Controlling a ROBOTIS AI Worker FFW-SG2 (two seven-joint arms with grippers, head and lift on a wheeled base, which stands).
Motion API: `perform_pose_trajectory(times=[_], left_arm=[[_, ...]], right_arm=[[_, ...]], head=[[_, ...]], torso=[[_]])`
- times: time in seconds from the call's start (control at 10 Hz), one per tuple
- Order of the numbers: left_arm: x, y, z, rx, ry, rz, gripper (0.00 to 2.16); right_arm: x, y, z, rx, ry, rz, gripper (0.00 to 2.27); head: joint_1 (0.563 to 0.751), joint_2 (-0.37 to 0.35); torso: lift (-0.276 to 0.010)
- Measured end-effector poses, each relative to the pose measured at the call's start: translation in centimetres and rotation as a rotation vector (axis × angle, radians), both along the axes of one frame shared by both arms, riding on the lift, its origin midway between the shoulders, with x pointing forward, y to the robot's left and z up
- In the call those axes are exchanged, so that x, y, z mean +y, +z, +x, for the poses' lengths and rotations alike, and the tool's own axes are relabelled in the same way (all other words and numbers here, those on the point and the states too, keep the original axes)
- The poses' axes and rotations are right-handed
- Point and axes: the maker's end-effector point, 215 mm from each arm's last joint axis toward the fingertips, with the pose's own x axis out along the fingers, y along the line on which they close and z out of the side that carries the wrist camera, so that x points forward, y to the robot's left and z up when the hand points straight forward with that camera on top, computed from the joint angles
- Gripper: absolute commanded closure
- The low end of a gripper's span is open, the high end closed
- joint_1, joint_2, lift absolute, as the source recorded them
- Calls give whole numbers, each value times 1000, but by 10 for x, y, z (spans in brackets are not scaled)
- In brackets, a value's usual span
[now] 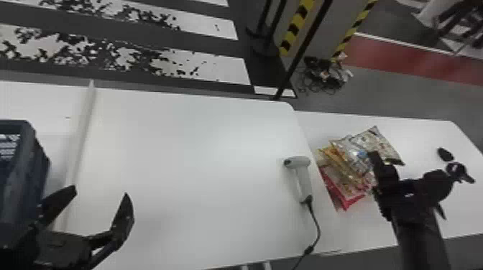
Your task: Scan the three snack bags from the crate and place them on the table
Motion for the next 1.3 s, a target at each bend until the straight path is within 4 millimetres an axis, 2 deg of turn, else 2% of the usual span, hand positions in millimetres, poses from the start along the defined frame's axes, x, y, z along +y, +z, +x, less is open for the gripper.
perform_pose_trajectory(times=[0.1,0.2,0.3,0.4,0.5,0.7,1.0,1.1,1.3], left_arm=[[-1,-3,1,2,-2,-3,22],[-1,-5,2,5,-2,-4,22],[-1,-8,3,7,-1,-5,22],[-1,-9,4,9,0,-6,22],[-2,-9,5,8,-1,-7,22],[-3,-8,6,6,0,-9,22],[-10,-8,8,4,-9,-15,22],[-12,-8,8,4,-11,-15,22],[-12,-9,9,6,-10,-14,22]], right_arm=[[-10,1,-1,6,-19,-10,2118],[-17,0,1,36,-29,-30,1690],[-19,-2,3,75,-34,-65,431],[-19,0,6,86,-35,-98,-2],[-17,2,9,86,-30,-112,22],[-19,6,2,91,-42,-128,63],[-11,18,-25,100,-67,-159,63],[2,18,-32,91,-45,-134,63],[43,22,-46,80,37,-121,63]], head=[[695,-350],[695,-350],[695,-350],[695,-350],[695,-350],[695,-350],[695,-350],[695,-350],[695,-350]], torso=[[-62],[-62],[-62],[-62],[-62],[-62],[-62],[-62],[-62]])
